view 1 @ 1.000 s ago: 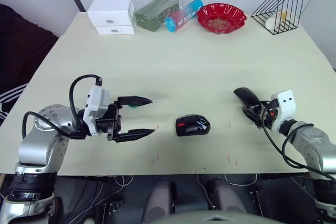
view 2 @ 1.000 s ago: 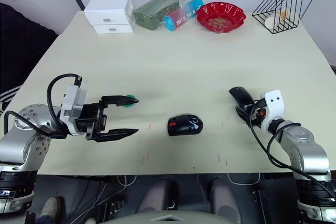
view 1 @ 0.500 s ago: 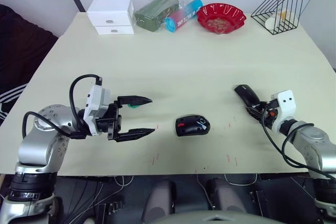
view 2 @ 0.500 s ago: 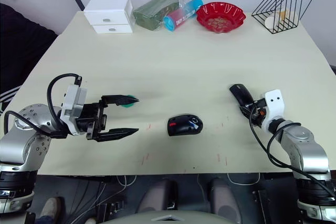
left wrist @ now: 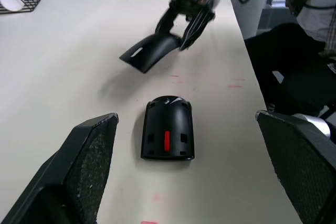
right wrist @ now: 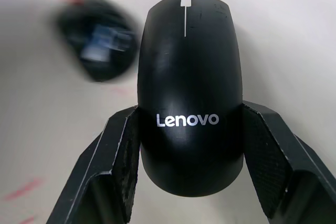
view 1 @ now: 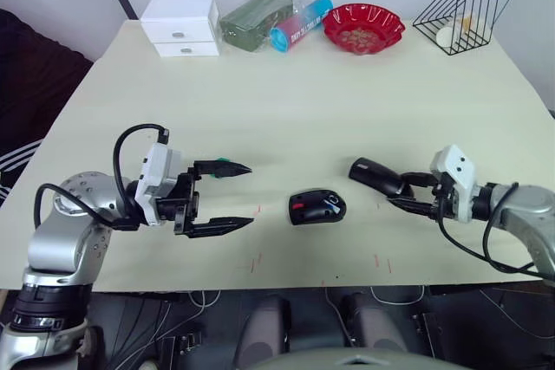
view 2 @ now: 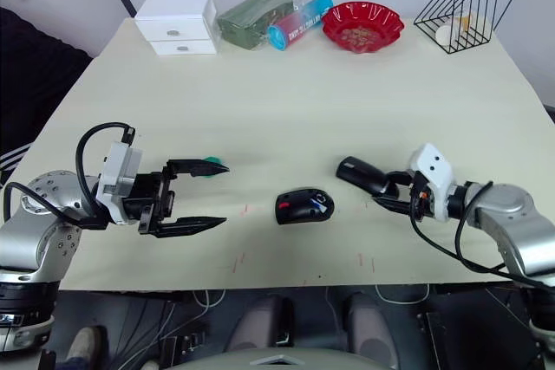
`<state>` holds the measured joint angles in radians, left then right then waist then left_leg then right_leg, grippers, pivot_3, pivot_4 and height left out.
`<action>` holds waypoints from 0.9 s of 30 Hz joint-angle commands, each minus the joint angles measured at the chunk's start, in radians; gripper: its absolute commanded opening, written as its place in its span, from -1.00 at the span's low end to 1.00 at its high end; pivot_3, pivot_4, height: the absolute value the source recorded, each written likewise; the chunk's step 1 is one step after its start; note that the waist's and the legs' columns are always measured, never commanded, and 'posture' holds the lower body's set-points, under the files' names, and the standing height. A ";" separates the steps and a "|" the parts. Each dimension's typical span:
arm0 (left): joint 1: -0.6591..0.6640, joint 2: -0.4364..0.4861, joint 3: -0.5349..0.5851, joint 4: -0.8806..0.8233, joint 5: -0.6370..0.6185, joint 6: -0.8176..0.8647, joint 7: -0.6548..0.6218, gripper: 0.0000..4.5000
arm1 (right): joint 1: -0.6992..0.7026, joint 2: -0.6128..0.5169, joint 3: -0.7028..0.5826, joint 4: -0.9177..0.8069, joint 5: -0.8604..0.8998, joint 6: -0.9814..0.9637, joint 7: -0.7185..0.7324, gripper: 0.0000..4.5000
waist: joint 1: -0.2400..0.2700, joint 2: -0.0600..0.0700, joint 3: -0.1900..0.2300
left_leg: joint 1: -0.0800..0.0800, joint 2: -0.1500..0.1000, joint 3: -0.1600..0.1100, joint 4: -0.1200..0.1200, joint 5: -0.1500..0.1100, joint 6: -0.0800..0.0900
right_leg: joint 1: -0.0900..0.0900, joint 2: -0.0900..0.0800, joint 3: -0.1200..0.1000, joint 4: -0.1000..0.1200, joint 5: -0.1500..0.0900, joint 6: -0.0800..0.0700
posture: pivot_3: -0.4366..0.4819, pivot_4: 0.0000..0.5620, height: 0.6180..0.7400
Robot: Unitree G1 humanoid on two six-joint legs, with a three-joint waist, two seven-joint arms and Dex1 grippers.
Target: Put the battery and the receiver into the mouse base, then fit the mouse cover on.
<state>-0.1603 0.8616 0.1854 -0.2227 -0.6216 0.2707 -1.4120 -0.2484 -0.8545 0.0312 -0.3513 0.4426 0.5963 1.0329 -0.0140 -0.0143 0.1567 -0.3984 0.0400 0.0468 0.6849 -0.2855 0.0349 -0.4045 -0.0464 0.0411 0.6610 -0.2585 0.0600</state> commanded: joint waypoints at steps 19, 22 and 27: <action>-0.015 0.044 -0.005 0.051 0.046 -0.076 -0.084 1.00 | -0.388 0.032 0.377 -0.010 -0.168 0.067 0.163 -0.01 | 0.002 -0.002 0.002 | -0.004 0.000 0.001 0.000 0.000 0.000 | -0.005 0.000 0.000 0.001 0.000 0.000 | -0.05 -0.47 1.00; -0.016 0.045 -0.007 0.054 0.049 -0.078 -0.087 1.00 | -0.425 0.050 0.408 0.009 -0.194 0.084 0.162 -0.01 | 0.002 -0.002 0.002 | -0.005 0.000 0.001 0.000 0.000 0.000 | -0.006 0.000 0.000 0.001 0.000 0.000 | -0.05 -0.47 1.00; -0.012 0.043 -0.010 0.058 0.054 -0.089 -0.091 1.00 | -0.463 0.063 0.445 0.032 -0.221 0.108 0.179 -0.01 | 0.002 -0.002 0.002 | -0.007 0.000 0.001 0.000 0.000 0.000 | -0.007 0.000 0.000 0.001 0.000 0.000 | -0.05 -0.47 1.00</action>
<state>-0.1654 0.8930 0.1736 -0.1613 -0.5661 0.1967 -1.4990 -0.6902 -0.7883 0.4765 -0.3111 0.2318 0.7005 1.2014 -0.0120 -0.0163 0.1587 -0.4053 0.0402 0.0479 0.6852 -0.2855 0.0348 -0.4118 -0.0468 0.0407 0.6622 -0.2585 0.0598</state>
